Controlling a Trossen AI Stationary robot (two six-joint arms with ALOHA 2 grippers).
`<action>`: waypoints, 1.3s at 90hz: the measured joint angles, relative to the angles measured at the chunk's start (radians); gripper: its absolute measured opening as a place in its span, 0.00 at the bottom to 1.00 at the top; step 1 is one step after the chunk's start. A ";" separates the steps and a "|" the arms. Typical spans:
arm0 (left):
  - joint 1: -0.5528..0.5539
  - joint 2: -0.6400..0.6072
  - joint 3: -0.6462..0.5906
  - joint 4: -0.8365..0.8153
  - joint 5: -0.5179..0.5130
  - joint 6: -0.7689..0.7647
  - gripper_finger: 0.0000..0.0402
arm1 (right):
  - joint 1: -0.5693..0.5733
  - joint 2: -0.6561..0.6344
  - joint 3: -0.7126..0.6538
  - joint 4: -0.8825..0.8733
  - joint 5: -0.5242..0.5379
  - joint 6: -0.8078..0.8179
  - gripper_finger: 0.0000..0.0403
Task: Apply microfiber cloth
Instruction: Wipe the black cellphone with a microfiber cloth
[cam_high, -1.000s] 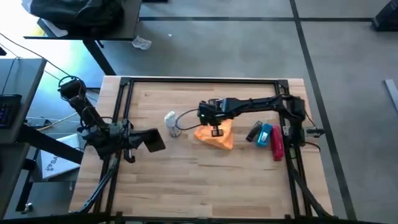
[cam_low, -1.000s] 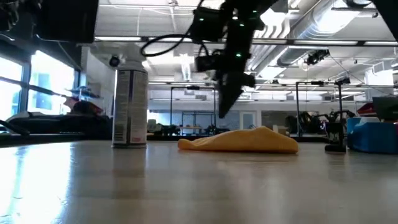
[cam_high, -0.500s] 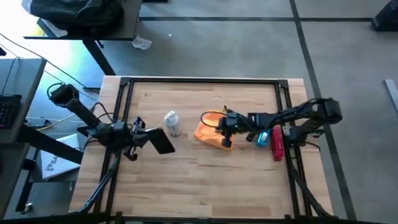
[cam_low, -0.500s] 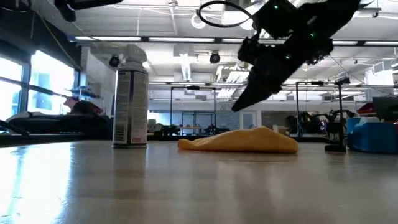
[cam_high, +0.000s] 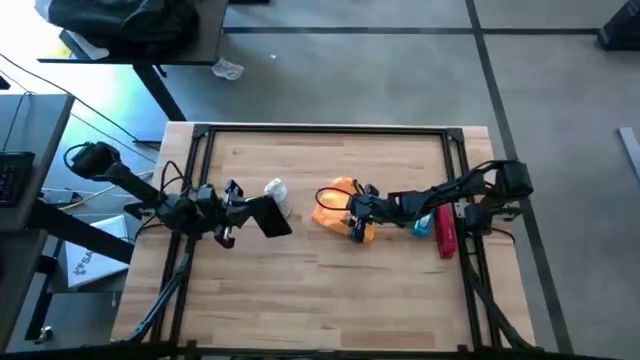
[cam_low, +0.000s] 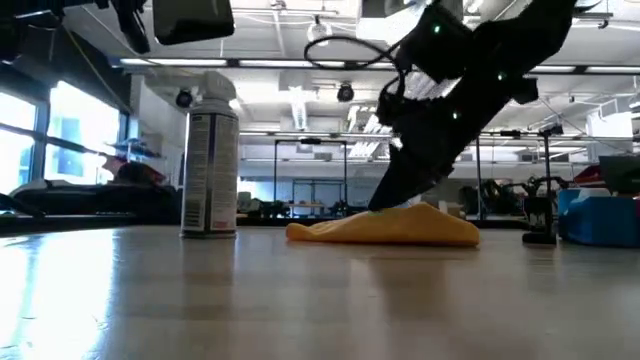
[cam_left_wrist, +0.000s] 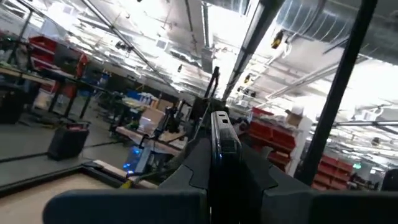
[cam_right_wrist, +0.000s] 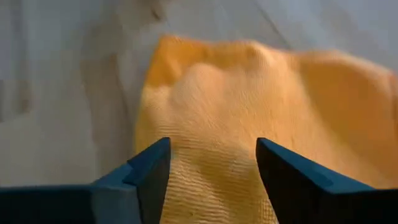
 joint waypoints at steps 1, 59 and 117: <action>0.003 0.001 0.000 0.001 0.004 -0.006 0.04 | 0.000 0.005 0.000 0.001 0.002 0.001 0.52; 0.109 0.159 0.048 0.016 0.040 -0.185 0.04 | 0.020 -0.102 0.057 -0.071 0.207 -0.292 0.01; 0.109 0.319 0.163 0.017 -0.140 -0.281 0.04 | 0.238 -0.196 0.480 -0.092 0.246 -0.676 0.00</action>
